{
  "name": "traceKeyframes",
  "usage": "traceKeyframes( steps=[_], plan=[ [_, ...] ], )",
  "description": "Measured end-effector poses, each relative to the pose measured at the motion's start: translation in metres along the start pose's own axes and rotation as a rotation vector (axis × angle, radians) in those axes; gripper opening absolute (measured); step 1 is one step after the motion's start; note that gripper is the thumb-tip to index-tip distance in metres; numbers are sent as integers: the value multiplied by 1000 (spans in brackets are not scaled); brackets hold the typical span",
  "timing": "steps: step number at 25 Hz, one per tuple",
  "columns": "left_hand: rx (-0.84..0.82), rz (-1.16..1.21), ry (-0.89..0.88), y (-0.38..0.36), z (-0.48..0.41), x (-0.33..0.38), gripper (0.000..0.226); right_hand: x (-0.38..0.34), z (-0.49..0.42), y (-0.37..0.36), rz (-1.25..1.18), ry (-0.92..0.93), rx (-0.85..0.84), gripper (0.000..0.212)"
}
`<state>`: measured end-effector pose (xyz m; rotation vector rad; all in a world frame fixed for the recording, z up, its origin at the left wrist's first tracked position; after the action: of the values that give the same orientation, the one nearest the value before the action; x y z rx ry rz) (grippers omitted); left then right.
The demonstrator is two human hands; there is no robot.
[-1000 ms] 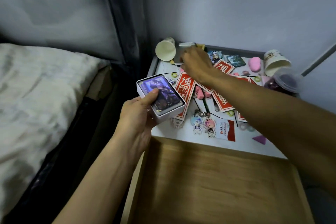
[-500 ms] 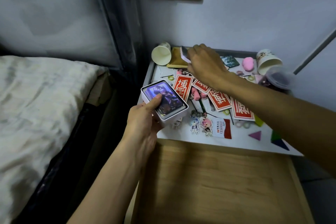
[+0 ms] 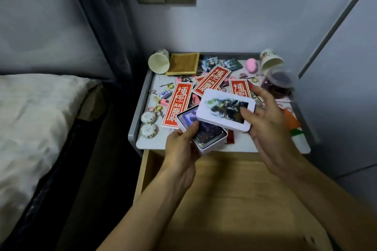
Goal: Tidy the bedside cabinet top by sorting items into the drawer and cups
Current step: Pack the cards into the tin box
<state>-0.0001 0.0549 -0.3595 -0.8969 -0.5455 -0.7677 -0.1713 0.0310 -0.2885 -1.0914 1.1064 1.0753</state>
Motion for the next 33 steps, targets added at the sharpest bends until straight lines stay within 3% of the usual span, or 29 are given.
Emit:
traceKeyframes(
  steps=[4,9,12,17,23,33],
  plan=[
    [1,7,-31,-5,-3,0,33,32,-3,4,253,-103,-34,35],
    [-32,-8,-77,-10,-6,8,35,35,-8,1,678,-20,-143,84],
    [-57,-15,-83,-13,-4,7,34,32,-9,-1,858,57,-151,91],
    [-88,-13,-68,-18,0,0,39,31,-4,-1,881,59,-123,99],
    [-103,47,-55,-24,3,-6,41,22,13,-12,986,163,-83,76],
    [-172,47,-43,-32,8,-7,45,19,17,-14,1134,228,-58,76]
  ],
)
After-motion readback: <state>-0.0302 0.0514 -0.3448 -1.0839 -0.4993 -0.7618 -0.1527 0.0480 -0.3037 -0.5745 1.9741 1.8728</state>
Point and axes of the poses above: each hand's wrist, its own z-axis away from the middle knuckle, its own y-axis out of the back of the hand, x = y × z, the point moved 7 cm from there along -z, towards the middle knuckle, and after that the axes turned 5 degrees about z, right-handed, at the moved point
